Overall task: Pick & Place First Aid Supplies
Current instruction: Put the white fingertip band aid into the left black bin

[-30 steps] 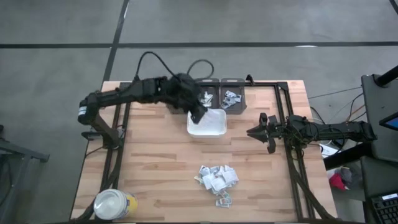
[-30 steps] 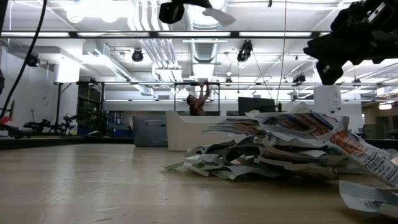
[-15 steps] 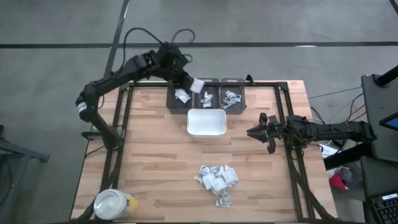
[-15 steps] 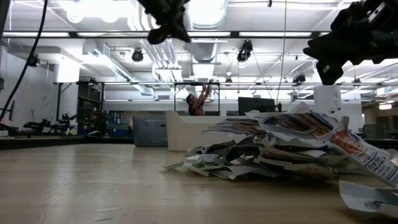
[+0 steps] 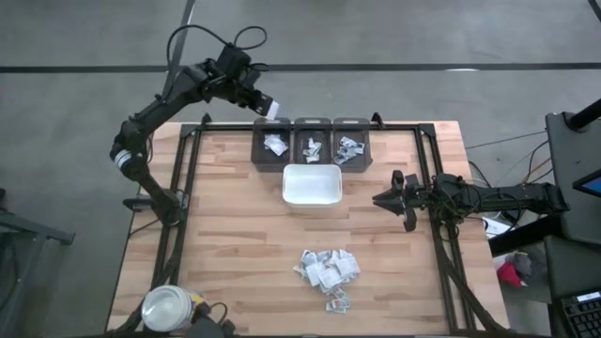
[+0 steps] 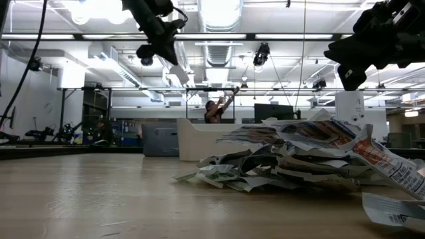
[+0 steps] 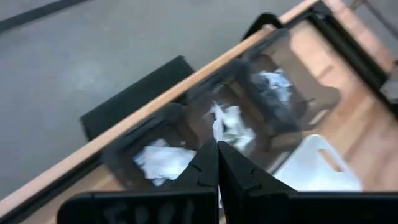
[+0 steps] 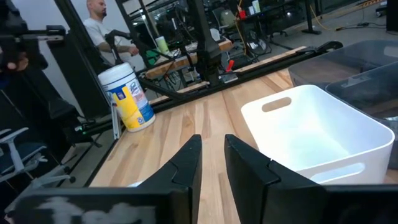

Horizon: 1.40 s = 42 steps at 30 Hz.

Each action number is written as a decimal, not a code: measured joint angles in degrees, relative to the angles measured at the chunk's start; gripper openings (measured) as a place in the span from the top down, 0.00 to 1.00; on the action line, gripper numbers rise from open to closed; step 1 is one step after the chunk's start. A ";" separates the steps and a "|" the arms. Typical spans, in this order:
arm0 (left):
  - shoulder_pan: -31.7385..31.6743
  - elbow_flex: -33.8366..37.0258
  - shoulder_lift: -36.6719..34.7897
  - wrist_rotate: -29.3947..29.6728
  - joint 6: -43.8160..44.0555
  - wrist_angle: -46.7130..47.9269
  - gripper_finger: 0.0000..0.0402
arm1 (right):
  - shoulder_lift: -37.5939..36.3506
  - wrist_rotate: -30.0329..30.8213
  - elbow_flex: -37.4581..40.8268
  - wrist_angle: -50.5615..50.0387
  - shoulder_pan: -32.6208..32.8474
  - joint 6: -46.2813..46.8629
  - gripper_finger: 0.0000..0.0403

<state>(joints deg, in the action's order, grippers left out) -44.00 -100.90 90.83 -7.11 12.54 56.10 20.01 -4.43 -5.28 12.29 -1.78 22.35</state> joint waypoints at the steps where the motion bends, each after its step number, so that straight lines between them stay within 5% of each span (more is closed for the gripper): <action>1: -0.14 0.02 0.00 1.11 -0.38 0.53 1.00 | 0.00 0.00 -0.02 0.00 0.01 0.00 0.83; 12: -0.14 7.02 0.11 3.45 -0.23 -0.15 1.00 | 0.00 0.00 -0.01 0.00 0.01 0.00 0.79; 29: -0.09 26.10 0.15 0.69 6.06 -16.54 1.00 | 0.01 -0.01 0.00 0.00 0.00 0.00 0.84; 42: 0.50 30.97 3.25 0.74 8.43 -24.91 1.00 | 0.02 -0.01 0.00 0.00 0.01 0.00 0.79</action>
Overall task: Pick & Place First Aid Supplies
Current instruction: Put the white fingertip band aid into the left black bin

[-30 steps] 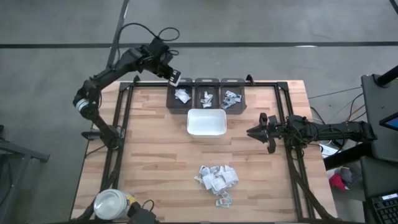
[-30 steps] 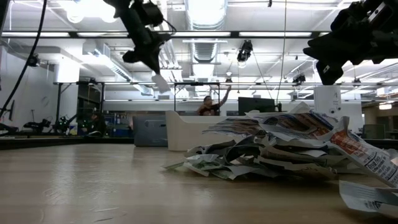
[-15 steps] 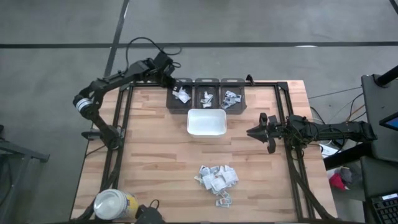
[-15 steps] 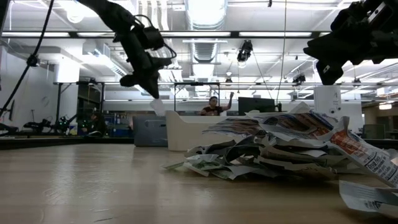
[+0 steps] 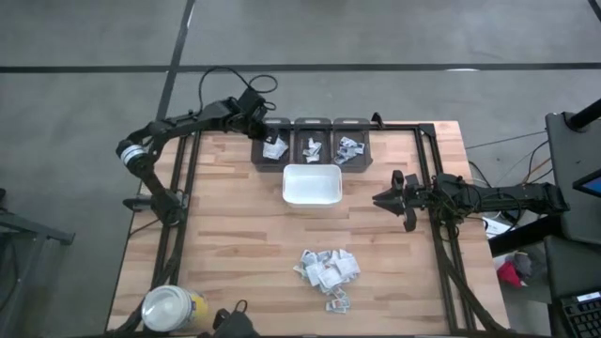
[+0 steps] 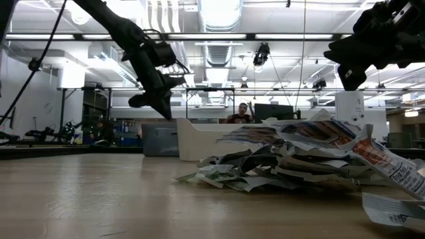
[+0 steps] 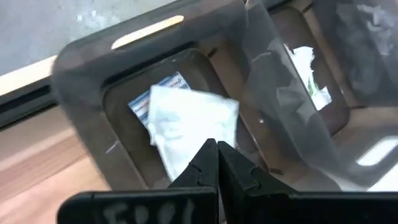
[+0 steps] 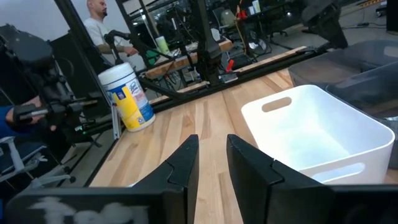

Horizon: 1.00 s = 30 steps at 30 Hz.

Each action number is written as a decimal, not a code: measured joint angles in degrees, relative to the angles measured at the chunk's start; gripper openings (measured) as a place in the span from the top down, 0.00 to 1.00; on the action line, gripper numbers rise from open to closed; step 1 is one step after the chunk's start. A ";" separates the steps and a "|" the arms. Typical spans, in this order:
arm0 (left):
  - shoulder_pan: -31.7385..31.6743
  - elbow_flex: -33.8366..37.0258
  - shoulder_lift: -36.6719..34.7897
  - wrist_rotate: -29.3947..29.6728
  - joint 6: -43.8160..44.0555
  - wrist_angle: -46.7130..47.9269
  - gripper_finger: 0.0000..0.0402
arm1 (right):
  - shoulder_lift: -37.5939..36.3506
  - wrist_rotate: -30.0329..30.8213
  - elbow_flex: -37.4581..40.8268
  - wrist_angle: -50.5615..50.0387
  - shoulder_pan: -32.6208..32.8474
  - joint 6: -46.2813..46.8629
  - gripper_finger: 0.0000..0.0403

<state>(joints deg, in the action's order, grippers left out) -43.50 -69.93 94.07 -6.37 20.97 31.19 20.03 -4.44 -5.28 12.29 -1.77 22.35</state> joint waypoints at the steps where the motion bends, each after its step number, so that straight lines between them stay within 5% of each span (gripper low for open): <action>1: 0.12 0.00 0.62 0.00 -0.02 -0.17 1.00 | -0.01 0.00 -0.01 0.00 0.01 0.00 0.79; 12: 0.26 -0.18 2.16 -0.30 -0.09 -0.32 1.00 | -0.01 0.01 0.00 0.00 -0.01 0.00 0.81; 15: 0.22 -0.18 1.33 -7.13 0.17 -0.37 1.00 | 0.00 0.01 0.00 0.00 0.01 0.00 0.83; 22: 4.45 -0.20 -2.62 -34.13 3.55 -1.98 1.00 | -0.01 0.00 0.00 0.00 -0.01 0.00 0.82; 30: 20.21 -0.20 -10.52 -31.55 14.49 -4.33 1.00 | -0.01 0.01 0.00 -0.02 -0.01 0.00 0.79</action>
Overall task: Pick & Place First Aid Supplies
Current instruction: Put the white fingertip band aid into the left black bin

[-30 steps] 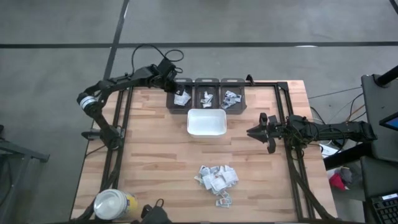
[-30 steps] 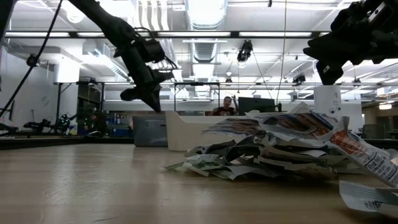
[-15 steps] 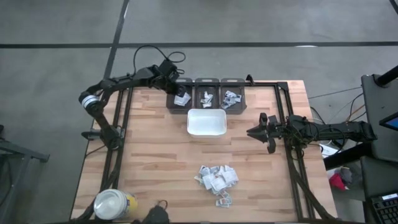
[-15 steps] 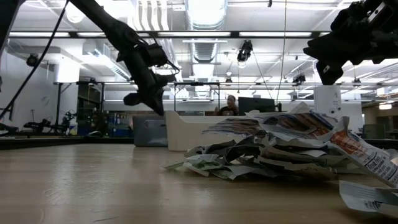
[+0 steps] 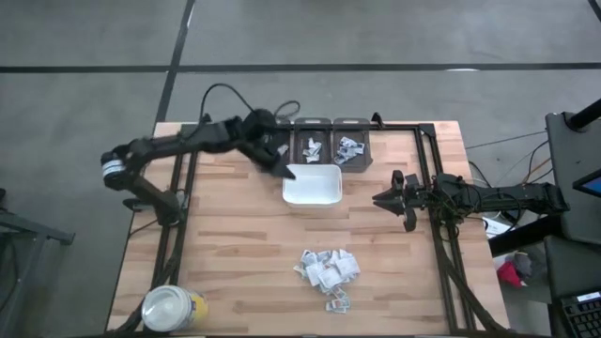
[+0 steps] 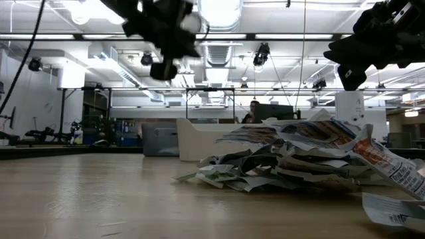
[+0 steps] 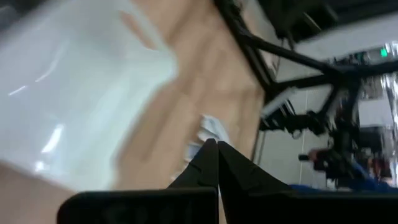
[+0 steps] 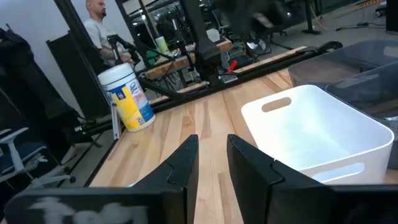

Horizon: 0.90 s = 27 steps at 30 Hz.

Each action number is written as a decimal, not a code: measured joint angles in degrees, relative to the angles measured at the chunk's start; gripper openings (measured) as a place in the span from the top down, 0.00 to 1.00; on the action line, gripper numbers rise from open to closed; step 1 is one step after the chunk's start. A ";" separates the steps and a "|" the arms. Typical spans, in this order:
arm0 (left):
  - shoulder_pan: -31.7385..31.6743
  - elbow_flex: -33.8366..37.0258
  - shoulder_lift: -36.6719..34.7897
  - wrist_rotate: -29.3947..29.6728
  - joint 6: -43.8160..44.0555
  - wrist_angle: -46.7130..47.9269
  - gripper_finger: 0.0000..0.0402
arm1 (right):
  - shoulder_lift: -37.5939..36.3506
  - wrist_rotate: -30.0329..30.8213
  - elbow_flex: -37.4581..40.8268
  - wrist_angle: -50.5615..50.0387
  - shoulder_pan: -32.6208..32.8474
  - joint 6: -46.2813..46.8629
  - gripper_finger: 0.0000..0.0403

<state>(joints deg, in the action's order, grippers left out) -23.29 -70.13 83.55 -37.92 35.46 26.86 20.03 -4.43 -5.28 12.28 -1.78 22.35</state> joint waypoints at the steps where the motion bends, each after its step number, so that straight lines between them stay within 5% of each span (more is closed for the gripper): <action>1: 2.34 -0.02 -0.88 1.69 1.46 -0.61 1.00 | 0.01 0.00 -0.02 0.01 0.00 0.00 0.79; 14: 29.11 0.02 -2.66 30.15 20.46 -8.13 1.00 | 0.01 0.00 -0.02 0.12 0.00 0.15 0.82; 27: 43.42 0.09 4.21 48.77 40.26 -10.30 1.00 | 0.01 -0.02 0.00 0.34 0.02 0.17 0.80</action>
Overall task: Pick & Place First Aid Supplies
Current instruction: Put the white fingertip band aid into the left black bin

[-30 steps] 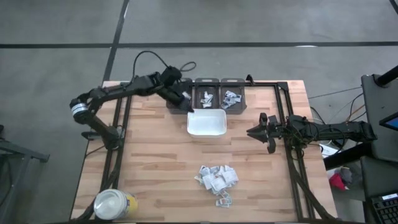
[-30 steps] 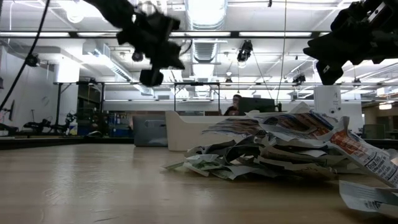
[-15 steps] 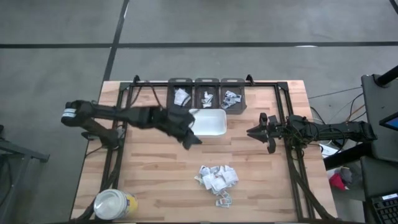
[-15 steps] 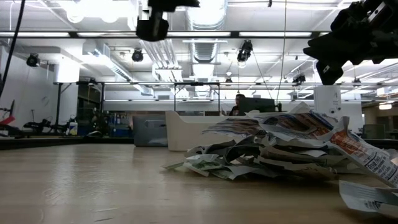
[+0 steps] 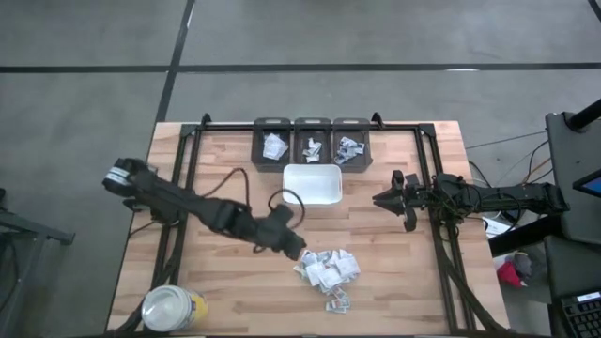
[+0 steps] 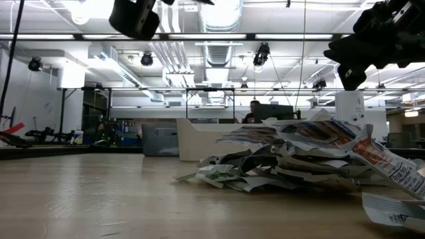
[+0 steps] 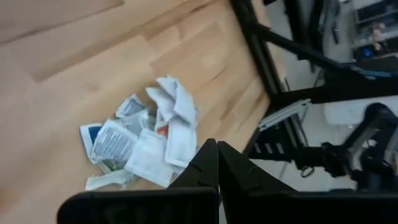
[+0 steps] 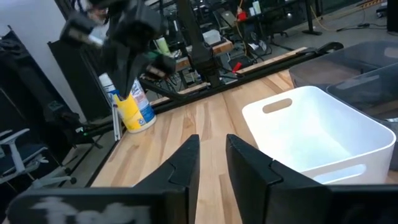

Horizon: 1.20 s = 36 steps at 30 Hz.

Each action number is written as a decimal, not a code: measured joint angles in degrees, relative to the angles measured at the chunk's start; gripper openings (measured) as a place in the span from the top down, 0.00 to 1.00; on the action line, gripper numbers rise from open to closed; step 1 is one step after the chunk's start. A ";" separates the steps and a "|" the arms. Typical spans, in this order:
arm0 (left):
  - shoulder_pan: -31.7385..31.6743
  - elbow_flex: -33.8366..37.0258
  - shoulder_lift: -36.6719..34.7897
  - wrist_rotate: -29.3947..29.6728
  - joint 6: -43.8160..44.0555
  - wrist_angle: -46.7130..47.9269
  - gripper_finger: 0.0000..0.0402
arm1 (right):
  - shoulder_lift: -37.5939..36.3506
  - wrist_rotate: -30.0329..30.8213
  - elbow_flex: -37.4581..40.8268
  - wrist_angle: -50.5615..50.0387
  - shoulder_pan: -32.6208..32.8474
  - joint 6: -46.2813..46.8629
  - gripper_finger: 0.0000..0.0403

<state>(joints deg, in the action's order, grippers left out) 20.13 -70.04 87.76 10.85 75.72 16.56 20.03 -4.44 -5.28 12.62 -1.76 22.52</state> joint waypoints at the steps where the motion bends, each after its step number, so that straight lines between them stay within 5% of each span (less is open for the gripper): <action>1: 0.52 0.00 0.97 0.35 0.59 -0.30 1.00 | -0.02 0.02 0.00 0.00 0.00 0.00 0.80; 25: 5.70 0.00 16.56 -4.00 13.19 -9.18 0.99 | 0.00 0.00 -0.01 -0.24 0.00 -0.01 0.84; 36: 7.16 0.00 16.95 -3.22 17.66 -7.94 0.78 | -0.02 0.00 0.00 -0.33 0.00 -0.02 0.80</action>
<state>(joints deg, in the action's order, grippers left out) 27.29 -70.04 104.72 7.63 93.38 8.62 20.01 -4.45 -5.28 12.29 -1.76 22.50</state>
